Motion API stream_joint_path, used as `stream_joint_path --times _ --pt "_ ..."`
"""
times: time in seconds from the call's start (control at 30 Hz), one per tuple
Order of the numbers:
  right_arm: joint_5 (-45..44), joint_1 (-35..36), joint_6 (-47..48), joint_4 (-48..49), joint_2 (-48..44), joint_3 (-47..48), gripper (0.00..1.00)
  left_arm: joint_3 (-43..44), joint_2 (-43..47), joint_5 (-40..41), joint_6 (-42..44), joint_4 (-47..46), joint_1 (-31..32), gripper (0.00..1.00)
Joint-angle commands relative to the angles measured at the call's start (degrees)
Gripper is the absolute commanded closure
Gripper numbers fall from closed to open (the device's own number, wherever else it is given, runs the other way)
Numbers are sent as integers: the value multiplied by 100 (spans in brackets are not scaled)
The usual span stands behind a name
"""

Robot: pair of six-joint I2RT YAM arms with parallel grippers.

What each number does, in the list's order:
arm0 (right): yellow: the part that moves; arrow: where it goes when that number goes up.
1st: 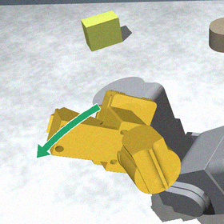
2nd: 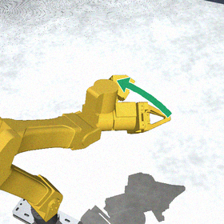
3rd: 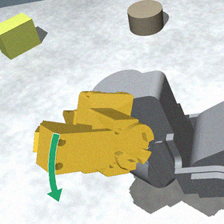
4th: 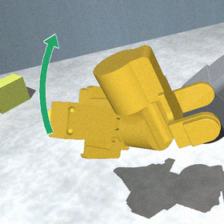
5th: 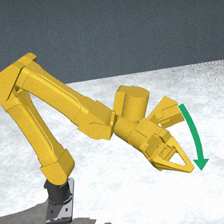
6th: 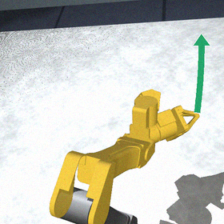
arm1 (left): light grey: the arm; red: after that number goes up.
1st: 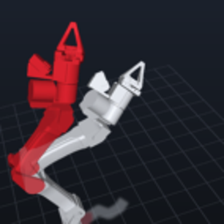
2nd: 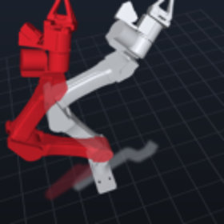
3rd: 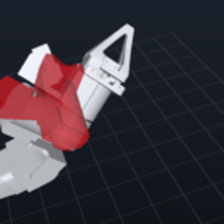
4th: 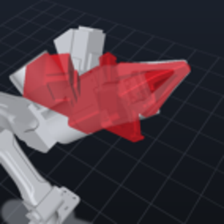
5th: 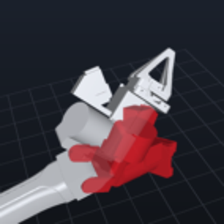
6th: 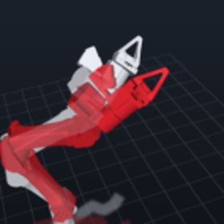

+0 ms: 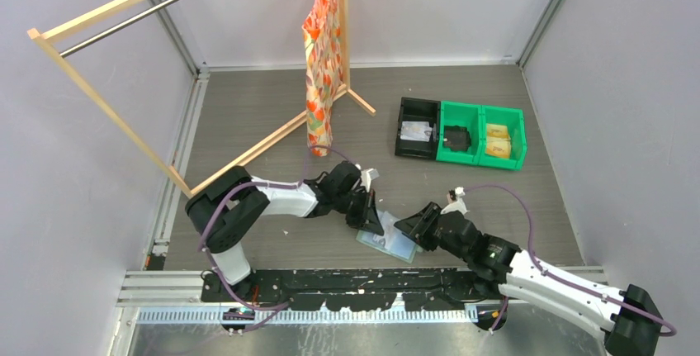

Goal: Take the credit cards out of the card holder
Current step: Remove the credit card from the card holder.

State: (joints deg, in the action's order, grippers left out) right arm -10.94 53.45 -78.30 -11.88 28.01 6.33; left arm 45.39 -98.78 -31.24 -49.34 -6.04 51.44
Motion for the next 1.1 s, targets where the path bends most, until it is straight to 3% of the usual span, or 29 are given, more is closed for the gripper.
stream_joint_path --times 0.0,0.27,0.53,1.07 --pt "178 10 -295 671 -6 -239 53 -410 -134 -543 -425 -1164 -292 100" --pt "275 7 -282 1027 302 -277 53 -730 -178 -875 -756 -2144 -425 99" --pt "347 -10 -385 1591 339 -404 53 -1230 -416 -1396 -1627 -3919 -749 99" --pt "512 -174 -612 2352 482 -613 53 -1755 -475 -1692 -2204 -5196 -992 99"
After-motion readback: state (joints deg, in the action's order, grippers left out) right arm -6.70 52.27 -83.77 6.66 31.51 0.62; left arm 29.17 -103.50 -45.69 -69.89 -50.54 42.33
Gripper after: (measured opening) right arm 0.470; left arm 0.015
